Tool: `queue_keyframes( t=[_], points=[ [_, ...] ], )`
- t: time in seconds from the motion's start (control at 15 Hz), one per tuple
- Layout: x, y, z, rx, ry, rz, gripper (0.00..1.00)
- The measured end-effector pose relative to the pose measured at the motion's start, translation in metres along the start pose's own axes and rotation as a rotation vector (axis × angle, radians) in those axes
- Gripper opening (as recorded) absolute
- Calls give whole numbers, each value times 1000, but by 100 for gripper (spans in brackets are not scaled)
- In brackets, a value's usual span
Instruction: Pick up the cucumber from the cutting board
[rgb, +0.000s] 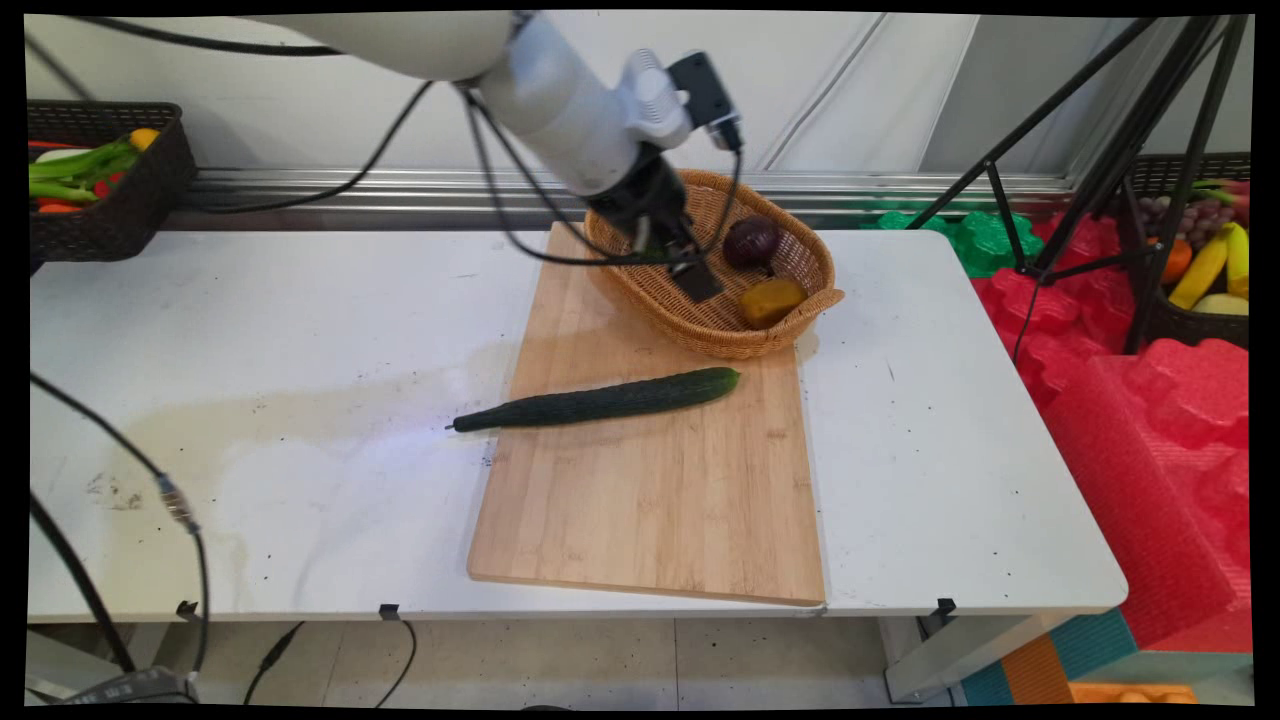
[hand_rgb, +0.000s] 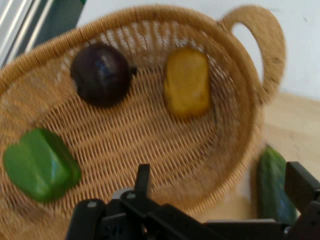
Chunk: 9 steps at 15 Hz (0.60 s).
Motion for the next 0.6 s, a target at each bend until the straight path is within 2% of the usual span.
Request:
queue_keyframes(
  t=[0.2, 0.6],
  points=[
    [-29, 10, -26, -17, -21, 7, 100],
    [-72, 24, -50, -47, -61, 19, 100]
  ],
)
